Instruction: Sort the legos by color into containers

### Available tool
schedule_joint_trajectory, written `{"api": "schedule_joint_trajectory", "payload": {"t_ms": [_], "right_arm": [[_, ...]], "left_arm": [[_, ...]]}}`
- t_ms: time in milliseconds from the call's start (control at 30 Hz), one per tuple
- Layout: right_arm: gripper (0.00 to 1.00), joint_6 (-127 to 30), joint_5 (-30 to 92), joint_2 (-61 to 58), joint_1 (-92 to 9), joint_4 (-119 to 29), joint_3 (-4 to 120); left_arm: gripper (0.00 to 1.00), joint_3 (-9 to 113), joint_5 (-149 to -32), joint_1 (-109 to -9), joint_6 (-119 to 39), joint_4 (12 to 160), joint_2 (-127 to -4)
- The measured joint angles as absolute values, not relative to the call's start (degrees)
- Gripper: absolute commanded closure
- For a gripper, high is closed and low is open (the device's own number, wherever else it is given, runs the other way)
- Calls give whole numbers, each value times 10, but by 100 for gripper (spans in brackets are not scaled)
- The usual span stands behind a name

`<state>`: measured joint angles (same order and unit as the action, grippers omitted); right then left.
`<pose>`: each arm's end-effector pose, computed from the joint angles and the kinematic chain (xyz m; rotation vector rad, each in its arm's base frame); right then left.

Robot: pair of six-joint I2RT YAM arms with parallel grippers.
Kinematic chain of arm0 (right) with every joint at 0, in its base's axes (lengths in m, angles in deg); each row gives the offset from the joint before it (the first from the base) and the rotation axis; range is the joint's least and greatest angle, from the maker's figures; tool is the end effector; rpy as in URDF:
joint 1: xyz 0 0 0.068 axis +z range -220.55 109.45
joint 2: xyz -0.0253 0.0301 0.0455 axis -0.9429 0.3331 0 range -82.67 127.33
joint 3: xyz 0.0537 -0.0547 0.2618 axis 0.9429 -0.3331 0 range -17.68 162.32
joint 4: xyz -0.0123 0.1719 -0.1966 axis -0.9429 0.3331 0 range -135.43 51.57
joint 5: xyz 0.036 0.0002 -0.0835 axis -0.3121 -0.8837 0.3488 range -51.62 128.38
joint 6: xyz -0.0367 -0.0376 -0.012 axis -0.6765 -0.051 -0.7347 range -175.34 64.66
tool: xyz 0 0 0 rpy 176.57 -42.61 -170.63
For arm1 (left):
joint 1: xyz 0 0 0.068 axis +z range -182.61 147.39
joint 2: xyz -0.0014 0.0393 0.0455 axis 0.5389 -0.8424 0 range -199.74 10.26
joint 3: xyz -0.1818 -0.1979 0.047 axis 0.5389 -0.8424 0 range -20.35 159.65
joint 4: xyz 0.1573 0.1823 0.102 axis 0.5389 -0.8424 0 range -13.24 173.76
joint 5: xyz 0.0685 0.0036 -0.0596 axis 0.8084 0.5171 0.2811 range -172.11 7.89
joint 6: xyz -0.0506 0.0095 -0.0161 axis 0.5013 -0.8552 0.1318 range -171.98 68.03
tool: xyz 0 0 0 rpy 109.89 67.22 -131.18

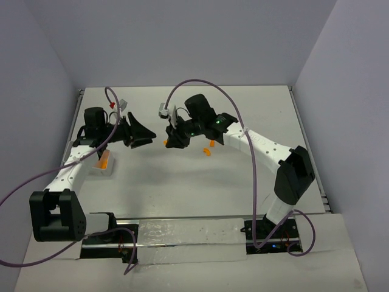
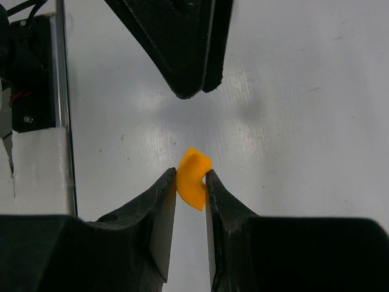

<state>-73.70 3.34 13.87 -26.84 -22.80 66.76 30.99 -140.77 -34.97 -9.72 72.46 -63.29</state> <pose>0.2656 0.2821 0.3244 -1.4223 1.6701 0.9152 0.2703 -0.0416 0.2785 -0.1221 2.2179 -1.5390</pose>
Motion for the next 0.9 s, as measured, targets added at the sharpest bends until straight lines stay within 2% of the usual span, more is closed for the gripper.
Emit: {"api": "schedule_joint_trajectory", "payload": {"t_ms": [433,900], "right_arm": [[85,-719,35,142,-255,-228,673],[86,-710,49,144,-254,-235,685]], "left_arm": [[43,308,-1409,-404,-14,786,-650],[68,296,-1411,-415,17,818,-659]]}}
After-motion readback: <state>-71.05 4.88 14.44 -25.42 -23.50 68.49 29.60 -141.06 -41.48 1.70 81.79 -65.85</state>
